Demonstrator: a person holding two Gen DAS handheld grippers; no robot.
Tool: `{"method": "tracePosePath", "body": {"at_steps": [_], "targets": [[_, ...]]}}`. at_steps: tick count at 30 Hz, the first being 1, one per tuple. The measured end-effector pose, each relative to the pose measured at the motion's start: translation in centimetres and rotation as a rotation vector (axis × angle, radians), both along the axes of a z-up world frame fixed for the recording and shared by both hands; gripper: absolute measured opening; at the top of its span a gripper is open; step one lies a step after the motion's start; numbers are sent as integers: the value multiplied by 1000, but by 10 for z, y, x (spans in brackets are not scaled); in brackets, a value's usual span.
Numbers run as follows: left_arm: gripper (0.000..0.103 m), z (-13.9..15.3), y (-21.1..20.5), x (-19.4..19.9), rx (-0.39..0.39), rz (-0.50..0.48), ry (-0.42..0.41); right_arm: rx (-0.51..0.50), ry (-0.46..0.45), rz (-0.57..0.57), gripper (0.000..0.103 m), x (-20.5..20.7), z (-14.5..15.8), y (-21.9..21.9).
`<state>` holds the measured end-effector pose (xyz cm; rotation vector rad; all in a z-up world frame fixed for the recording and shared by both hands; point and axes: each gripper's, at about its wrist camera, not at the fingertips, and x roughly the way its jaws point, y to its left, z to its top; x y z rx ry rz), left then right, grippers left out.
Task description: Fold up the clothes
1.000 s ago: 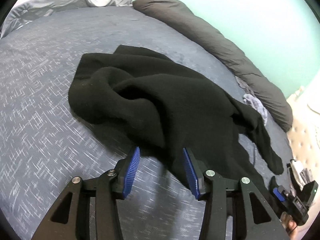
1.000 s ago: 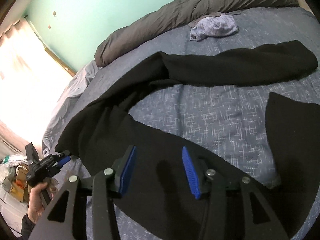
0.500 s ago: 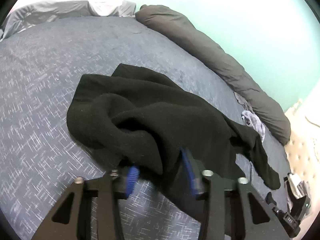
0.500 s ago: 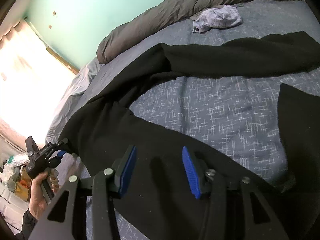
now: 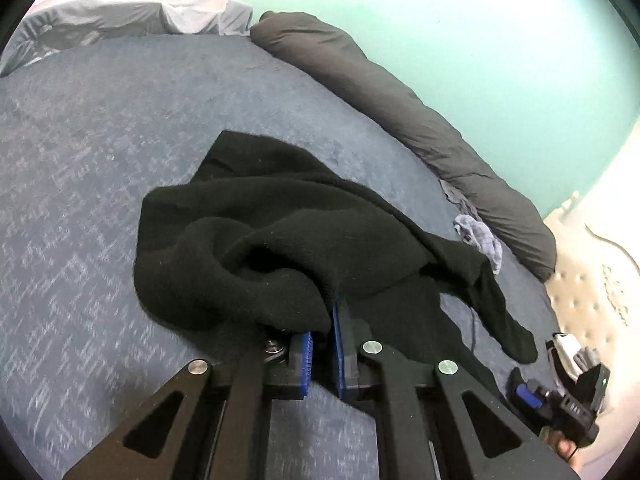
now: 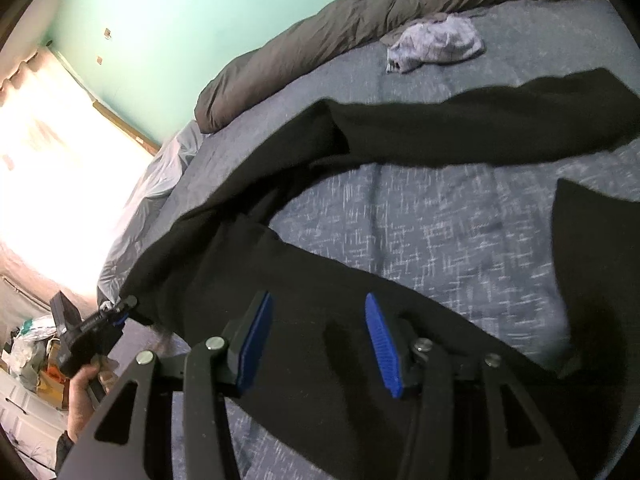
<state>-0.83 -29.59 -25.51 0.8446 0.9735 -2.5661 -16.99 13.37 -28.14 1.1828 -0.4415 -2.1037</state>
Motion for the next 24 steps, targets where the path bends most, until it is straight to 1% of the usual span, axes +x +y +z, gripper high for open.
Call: {"method": "tracePosePath", "body": {"at_steps": [2, 3, 5, 7, 9, 13, 18, 22, 24], "targets": [[9, 2, 4, 7, 3, -5, -1, -8, -3, -19, 50, 1, 11, 12], [9, 3, 5, 11, 1, -7, -4, 4, 4, -24, 50, 2, 18, 19], [9, 5, 10, 20, -1, -18, -15, 40, 23, -31, 52, 5, 31, 33], [9, 4, 13, 26, 16, -28, -25, 83, 10, -37, 57, 5, 36, 49], [9, 2, 16, 31, 35, -41, -40, 121, -17, -51, 57, 5, 38, 69], [9, 0, 22, 41, 44, -67, -69, 179, -97, -131, 58, 2, 28, 113], [9, -6, 21, 44, 60, -79, -99, 274, -158, -219, 60, -2, 10, 162], [9, -7, 21, 40, 49, -84, -124, 279, -215, -289, 63, -11, -8, 189], [9, -7, 21, 39, 39, -86, -132, 248, -220, -295, 63, -17, -12, 193]]}}
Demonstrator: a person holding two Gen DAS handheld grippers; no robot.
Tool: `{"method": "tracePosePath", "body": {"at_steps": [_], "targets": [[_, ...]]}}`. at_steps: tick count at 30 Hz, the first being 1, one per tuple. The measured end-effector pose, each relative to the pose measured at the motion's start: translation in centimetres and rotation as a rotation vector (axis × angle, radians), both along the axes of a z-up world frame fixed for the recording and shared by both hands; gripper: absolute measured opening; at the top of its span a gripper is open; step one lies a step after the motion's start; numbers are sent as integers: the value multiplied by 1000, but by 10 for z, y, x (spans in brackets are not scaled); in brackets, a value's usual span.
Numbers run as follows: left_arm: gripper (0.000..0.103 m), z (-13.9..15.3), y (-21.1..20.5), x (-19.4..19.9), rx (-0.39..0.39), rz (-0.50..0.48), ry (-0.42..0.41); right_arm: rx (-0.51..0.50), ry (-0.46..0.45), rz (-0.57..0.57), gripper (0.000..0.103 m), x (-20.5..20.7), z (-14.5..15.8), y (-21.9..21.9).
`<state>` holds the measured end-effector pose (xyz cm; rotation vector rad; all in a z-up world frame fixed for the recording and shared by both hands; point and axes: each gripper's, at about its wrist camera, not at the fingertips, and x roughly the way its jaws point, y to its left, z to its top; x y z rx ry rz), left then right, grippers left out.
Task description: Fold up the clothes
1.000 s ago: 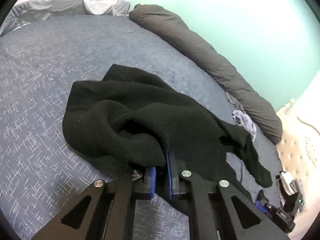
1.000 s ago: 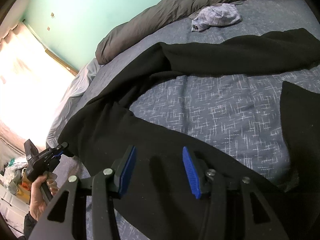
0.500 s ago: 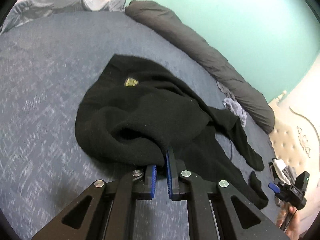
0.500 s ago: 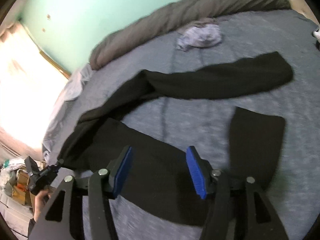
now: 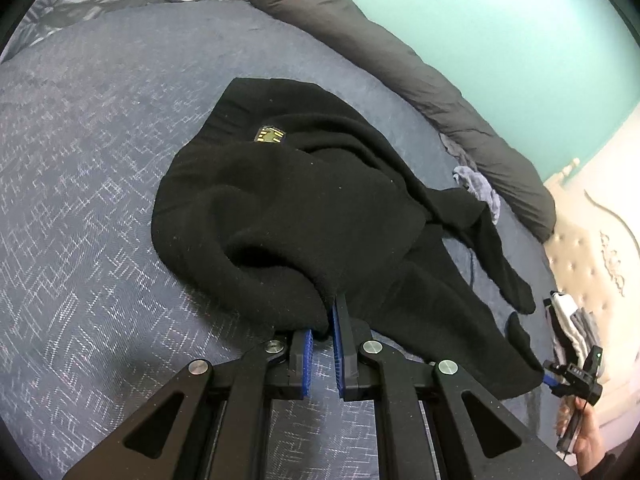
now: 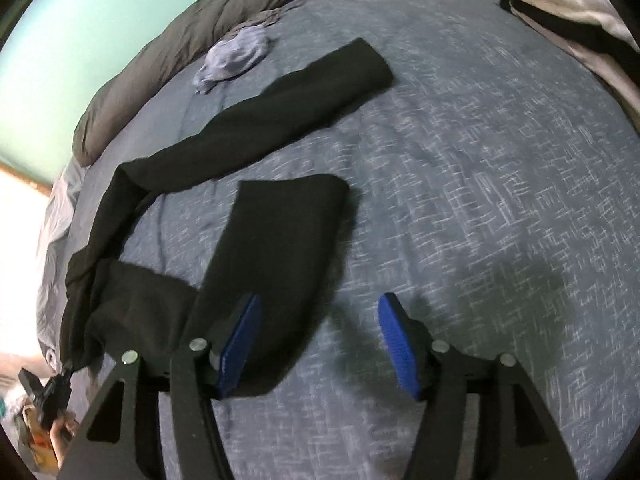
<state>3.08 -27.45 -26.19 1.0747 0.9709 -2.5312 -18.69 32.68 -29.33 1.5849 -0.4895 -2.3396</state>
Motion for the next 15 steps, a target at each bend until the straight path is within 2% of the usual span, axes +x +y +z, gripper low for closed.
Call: {"method": "tracePosePath", "body": {"at_steps": [4, 8, 11, 12, 13, 14, 15], "targets": [[9, 3, 0, -5, -17, -4, -18, -71, -20, -8, 65, -16, -10, -6], [9, 5, 1, -7, -25, -2, -25, -50, -55, -17, 65, -33, -24, -17], [9, 5, 2, -9, -36, -6, -34, -71, -93, -42, 65, -40, -41, -14], [9, 5, 2, -9, -40, -8, -36, -72, -87, -42, 58, -40, -42, -13], [9, 6, 2, -10, -44, -10, -38, -71, -75, -41, 39, -39, -42, -13], [9, 6, 2, -10, -48, -12, -41, -80, -62, -32, 31, -39, -40, -13], [9, 7, 2, -11, -52, -14, -43, -91, -50, -20, 12, -39, -39, -14]]}}
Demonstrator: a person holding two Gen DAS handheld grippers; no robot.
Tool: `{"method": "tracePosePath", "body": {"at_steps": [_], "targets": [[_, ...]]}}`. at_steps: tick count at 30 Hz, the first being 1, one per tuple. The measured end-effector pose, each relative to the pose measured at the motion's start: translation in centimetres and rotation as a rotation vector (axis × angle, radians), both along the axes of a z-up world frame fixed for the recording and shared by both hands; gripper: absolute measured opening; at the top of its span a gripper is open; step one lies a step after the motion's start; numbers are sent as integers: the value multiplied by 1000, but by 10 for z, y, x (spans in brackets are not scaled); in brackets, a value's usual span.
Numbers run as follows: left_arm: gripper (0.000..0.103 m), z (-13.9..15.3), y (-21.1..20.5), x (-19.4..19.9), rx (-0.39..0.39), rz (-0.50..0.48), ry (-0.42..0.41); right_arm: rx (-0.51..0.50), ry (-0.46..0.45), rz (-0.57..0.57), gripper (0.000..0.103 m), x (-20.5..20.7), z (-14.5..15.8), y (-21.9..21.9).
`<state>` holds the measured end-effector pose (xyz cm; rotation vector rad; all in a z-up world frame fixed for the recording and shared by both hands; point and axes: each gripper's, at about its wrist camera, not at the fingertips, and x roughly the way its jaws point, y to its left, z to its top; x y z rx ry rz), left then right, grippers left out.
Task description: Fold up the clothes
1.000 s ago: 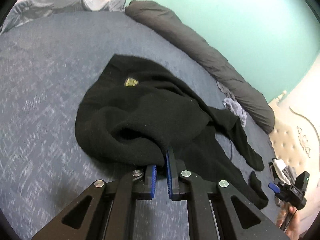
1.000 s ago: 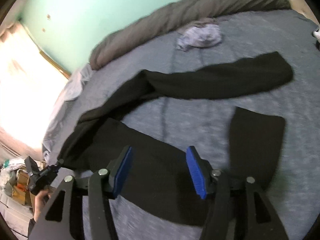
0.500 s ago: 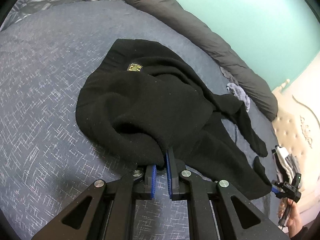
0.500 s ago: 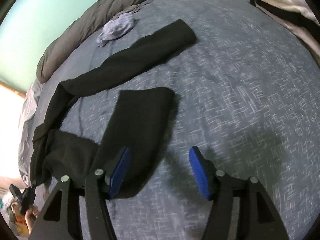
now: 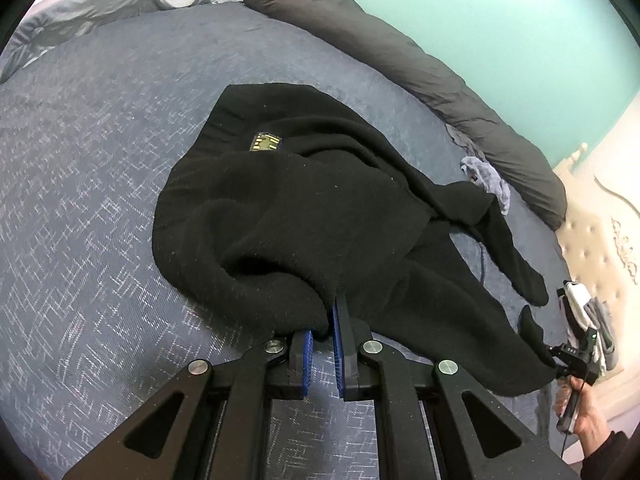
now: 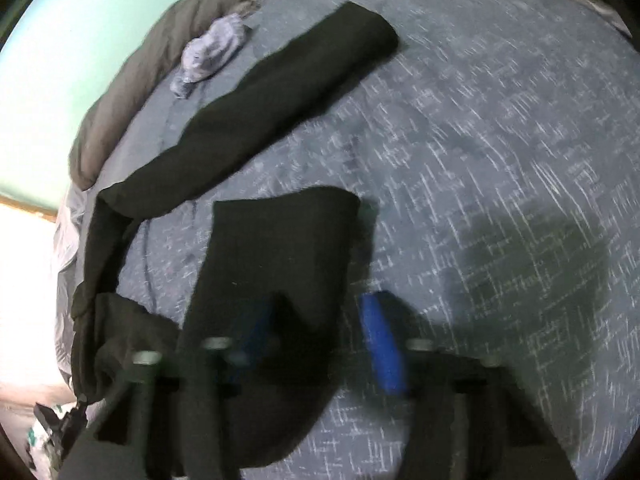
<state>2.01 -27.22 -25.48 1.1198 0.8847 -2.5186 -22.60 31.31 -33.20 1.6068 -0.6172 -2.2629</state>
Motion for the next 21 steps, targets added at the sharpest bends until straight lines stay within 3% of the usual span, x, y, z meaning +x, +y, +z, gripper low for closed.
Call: {"method": "tracePosePath", "body": {"at_steps": [1, 8, 13, 21], "targets": [[9, 1, 0, -1, -5, -2, -2, 2, 17, 6, 5, 1, 5, 0], [9, 15, -3, -4, -39, -16, -13, -5, 173, -30, 4, 12, 69, 32], [9, 30, -6, -4, -42, -25, -4, 46, 275, -30, 3, 28, 120, 67], [9, 43, -3, 3, -14, -56, 6, 91, 283, -57, 3, 54, 130, 118]]}}
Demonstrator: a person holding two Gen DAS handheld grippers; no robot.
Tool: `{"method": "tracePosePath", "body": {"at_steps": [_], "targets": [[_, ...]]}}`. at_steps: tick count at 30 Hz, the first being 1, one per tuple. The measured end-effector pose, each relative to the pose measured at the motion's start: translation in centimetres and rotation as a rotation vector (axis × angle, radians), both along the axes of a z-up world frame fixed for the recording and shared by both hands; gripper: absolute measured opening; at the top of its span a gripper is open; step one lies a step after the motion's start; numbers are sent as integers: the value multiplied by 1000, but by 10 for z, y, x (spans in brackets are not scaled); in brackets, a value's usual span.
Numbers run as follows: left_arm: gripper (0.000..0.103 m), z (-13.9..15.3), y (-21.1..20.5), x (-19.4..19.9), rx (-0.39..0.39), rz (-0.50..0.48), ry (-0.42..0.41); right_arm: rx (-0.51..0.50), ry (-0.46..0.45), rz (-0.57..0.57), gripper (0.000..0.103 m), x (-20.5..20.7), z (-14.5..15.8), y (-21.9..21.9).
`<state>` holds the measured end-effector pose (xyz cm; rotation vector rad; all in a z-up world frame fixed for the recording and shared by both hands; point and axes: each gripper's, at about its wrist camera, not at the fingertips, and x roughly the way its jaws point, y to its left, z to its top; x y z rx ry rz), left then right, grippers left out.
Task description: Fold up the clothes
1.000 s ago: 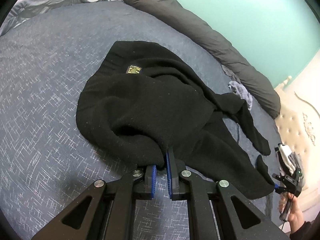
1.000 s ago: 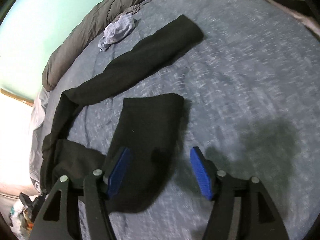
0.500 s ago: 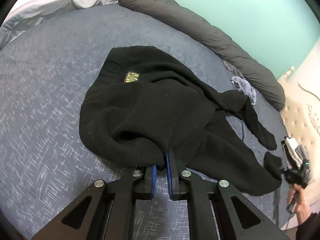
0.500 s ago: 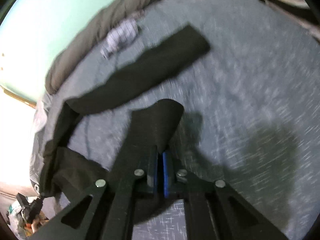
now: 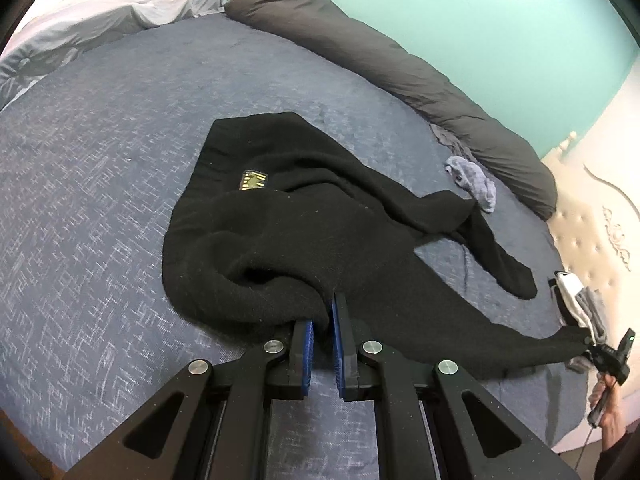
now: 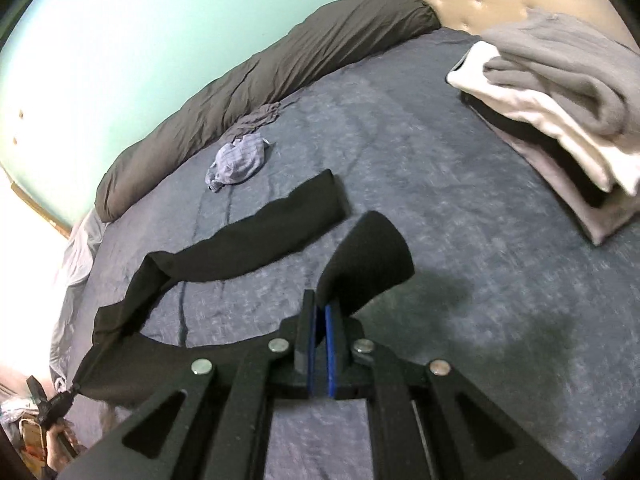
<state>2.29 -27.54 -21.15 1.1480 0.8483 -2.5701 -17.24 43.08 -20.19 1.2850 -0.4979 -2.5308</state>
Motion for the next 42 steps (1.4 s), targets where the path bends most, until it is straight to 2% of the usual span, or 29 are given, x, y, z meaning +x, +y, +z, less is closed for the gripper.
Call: {"method": "tracePosePath", "body": {"at_steps": [2, 8, 12, 14, 16, 17, 21, 23, 24, 25, 31, 37, 38, 39, 41, 42], "targets": [[9, -1, 4, 1, 8, -18, -10, 7, -11, 7, 3, 6, -8, 5], [9, -27, 12, 2, 21, -51, -96, 26, -159, 34, 3, 30, -69, 14], [9, -37, 14, 4, 14, -58, -123, 20, -251, 33, 6, 40, -97, 24], [9, -37, 15, 4, 12, -58, -124, 3, -256, 14, 13, 43, -97, 33], [9, -33, 14, 2, 7, -61, -125, -5, -233, -8, 31, 44, -88, 44], [9, -33, 15, 1, 3, -62, -126, -1, -217, -20, 34, 45, -82, 49], [9, -33, 17, -2, -9, -64, -132, 5, -163, -42, 36, 38, -68, 66], [9, -33, 18, -3, -9, -61, -135, -2, -163, -23, 42, 30, -68, 68], [9, -34, 18, -3, -9, -60, -137, 3, -170, -6, 50, 25, -70, 67], [9, -34, 19, -3, -10, -58, -138, 11, -177, 10, 52, 20, -73, 63], [9, -35, 19, -3, -16, -56, -146, 71, -230, 78, 52, -6, -98, 43], [9, -37, 17, -6, -22, -59, -156, 98, -268, 162, 50, -11, -118, 25], [9, -37, 17, -6, -22, -58, -156, 110, -272, 165, 47, -11, -120, 24], [9, -37, 17, -7, -20, -57, -156, 123, -276, 168, 39, -10, -122, 23], [9, -38, 18, -7, -19, -56, -156, 129, -272, 155, 14, -11, -122, 25], [9, -37, 17, -8, -20, -57, -156, 130, -267, 148, 10, -10, -121, 28]]}}
